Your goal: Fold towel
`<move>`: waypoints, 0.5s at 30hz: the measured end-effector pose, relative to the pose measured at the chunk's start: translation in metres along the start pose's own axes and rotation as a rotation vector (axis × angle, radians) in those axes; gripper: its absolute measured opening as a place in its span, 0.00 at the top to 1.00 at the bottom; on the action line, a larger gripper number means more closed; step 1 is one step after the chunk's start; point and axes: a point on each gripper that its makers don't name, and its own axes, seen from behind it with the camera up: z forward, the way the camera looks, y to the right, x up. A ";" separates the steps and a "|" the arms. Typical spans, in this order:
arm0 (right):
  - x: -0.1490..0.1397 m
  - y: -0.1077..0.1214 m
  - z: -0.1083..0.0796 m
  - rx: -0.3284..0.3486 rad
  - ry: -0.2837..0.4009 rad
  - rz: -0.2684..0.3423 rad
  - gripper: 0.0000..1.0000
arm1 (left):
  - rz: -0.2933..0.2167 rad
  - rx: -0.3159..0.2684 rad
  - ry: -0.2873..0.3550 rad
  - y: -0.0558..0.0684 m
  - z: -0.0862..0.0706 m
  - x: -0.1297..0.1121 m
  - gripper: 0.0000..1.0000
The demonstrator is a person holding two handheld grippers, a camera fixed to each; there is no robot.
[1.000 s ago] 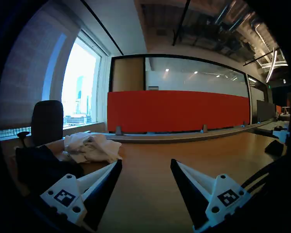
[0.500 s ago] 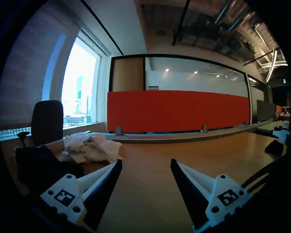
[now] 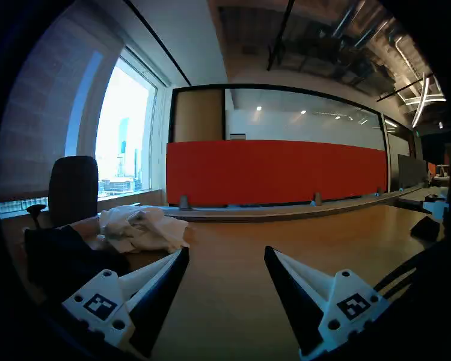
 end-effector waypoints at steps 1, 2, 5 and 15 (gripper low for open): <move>0.000 0.000 0.000 0.000 0.000 0.000 0.00 | 0.000 0.000 0.000 0.000 0.000 0.000 0.07; 0.000 0.000 0.000 0.000 0.000 0.000 0.00 | 0.000 0.000 0.000 0.000 0.000 0.000 0.07; 0.000 0.000 0.001 0.000 0.000 0.000 0.00 | 0.000 0.000 0.000 0.000 0.000 0.001 0.07; -0.001 0.000 0.000 0.000 0.000 0.000 0.00 | 0.001 0.000 -0.001 0.000 -0.002 0.004 0.07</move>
